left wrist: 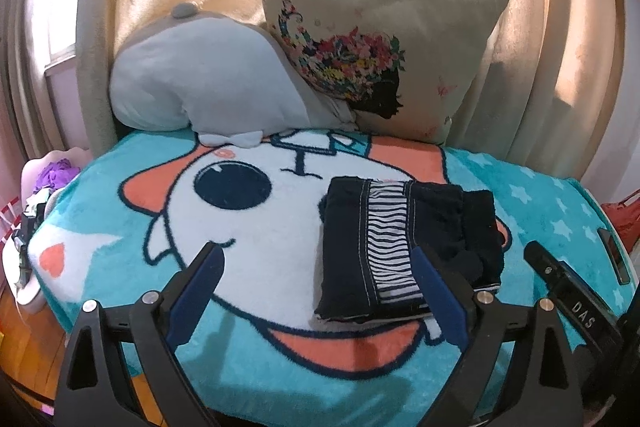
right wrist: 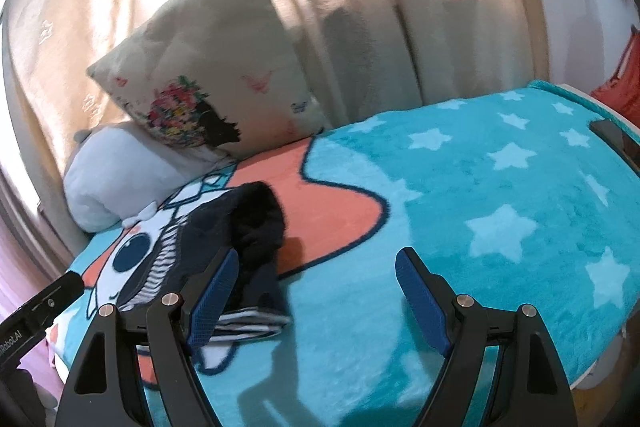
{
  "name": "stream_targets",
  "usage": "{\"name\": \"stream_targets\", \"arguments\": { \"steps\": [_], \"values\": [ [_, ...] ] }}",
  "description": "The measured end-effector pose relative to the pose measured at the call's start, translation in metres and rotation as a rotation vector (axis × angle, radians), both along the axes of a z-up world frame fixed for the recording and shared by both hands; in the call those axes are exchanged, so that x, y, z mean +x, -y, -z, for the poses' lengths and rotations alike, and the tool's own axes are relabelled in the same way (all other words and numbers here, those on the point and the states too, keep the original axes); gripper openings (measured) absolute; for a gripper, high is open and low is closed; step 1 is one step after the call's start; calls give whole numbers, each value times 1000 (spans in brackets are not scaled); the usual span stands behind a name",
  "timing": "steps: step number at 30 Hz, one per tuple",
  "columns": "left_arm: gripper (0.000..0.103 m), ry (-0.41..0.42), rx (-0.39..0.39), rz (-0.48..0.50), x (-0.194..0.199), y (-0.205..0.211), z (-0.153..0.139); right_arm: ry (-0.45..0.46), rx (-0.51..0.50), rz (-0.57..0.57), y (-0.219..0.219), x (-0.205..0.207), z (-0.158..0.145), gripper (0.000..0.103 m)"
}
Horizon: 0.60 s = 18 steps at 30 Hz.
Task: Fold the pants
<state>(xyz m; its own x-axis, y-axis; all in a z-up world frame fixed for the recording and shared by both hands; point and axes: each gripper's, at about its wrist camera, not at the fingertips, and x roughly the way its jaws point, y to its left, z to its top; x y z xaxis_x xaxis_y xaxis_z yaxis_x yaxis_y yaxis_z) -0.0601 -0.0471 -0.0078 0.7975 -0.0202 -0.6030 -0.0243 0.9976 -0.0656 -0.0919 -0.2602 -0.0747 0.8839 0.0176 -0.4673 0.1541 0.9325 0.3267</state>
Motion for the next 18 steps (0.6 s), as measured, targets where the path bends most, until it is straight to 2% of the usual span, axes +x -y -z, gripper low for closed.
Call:
{"name": "stream_targets", "arguments": {
  "steps": [5, 8, 11, 15, 18],
  "values": [
    [94, -48, -35, 74, 15, 9, 7, -27, 19, 15, 14, 10, 9, 85],
    [94, -40, 13, 130, 18, 30, 8, -33, 37, 28, 23, 14, 13, 85],
    [94, -81, 34, 178, 27, 44, 15, -36, 55, 55, 35, 15, 16, 85],
    [94, -110, 19, 152, 34, 41, 22, -43, 74, 63, 43, 14, 18, 85],
    [94, -57, 35, 106, 29, 33, 17, -43, 56, 49, 42, 14, 19, 85]
  ]
}}
